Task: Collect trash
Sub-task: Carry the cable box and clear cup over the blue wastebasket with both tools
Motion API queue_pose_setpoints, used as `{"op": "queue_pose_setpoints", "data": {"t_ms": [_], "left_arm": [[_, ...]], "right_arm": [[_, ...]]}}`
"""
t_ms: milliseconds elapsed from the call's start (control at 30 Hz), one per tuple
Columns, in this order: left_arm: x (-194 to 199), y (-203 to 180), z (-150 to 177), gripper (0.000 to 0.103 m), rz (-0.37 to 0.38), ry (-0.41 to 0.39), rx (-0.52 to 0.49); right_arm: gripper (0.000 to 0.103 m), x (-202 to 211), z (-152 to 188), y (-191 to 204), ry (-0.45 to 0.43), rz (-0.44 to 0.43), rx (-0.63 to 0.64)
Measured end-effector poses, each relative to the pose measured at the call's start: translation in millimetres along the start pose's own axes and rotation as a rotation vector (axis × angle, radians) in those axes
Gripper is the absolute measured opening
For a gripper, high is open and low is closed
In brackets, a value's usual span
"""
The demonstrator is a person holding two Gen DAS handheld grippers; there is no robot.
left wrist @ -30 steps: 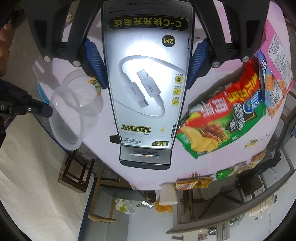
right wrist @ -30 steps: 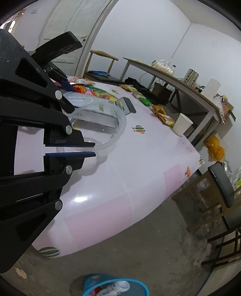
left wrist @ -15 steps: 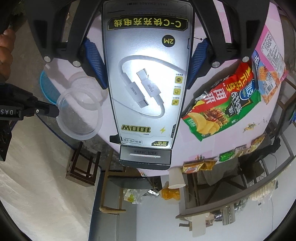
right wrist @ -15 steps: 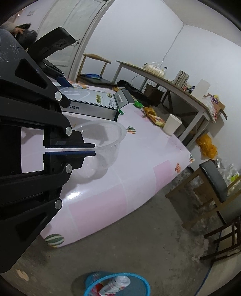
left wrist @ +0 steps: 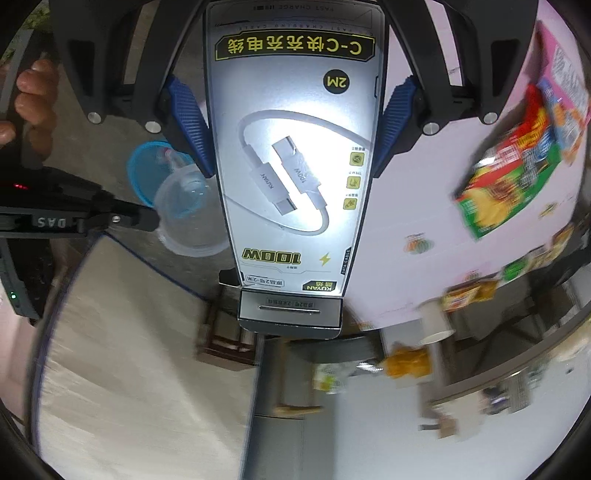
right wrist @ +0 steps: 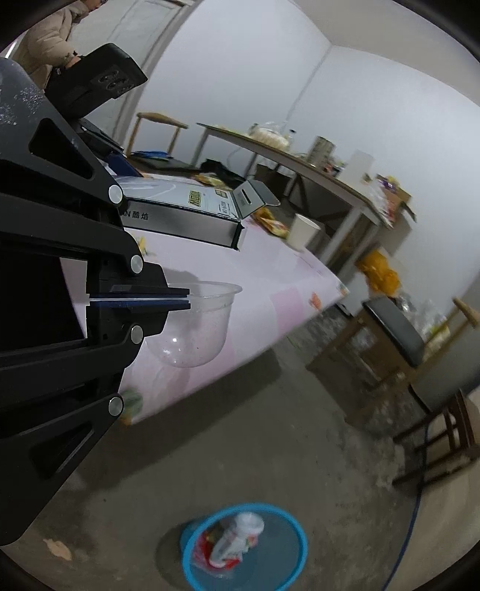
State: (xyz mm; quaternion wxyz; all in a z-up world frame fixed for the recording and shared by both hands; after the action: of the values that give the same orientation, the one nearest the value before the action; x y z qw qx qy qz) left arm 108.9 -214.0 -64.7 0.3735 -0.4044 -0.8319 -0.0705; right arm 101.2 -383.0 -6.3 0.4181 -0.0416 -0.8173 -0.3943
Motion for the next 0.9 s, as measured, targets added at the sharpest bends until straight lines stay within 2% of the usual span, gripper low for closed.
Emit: {"op": "queue_pose_setpoints", "data": {"t_ms": [233, 367, 533, 767, 900], "left_arm": [[-35, -71, -13, 0.08, 0.139, 0.05, -0.08], [-63, -109, -13, 0.08, 0.218, 0.108, -0.105], [-112, -150, -10, 0.08, 0.317, 0.202, -0.119], [-194, -196, 2, 0.08, 0.367, 0.358, -0.147], [-236, -215, 4, 0.08, 0.37, 0.419, -0.149]], "right_arm": [[0.0, 39, -5, -57, -0.076, 0.067, -0.103], [0.0, 54, -4, -97, -0.104, 0.109, -0.185], [0.0, 55, 1, -144, -0.103, 0.144, -0.3], [0.0, 39, 3, -218, -0.086, 0.203, -0.466], [0.0, 29, 0, -259, -0.086, 0.225, -0.565]]}}
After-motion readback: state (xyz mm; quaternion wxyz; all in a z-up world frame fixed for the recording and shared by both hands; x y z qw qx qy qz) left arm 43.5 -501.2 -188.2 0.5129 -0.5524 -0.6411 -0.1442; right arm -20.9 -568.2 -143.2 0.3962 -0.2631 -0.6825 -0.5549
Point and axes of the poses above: each gripper's, at about its wrist camera, not at the fingertips, and x roughly against the way its jaws point, y to its left, z to its underside, the point moved 8 cm from there along -x, roughly the way its jaws point, and after that the axes turned 11 degrees about z, right-handed, at the moved point
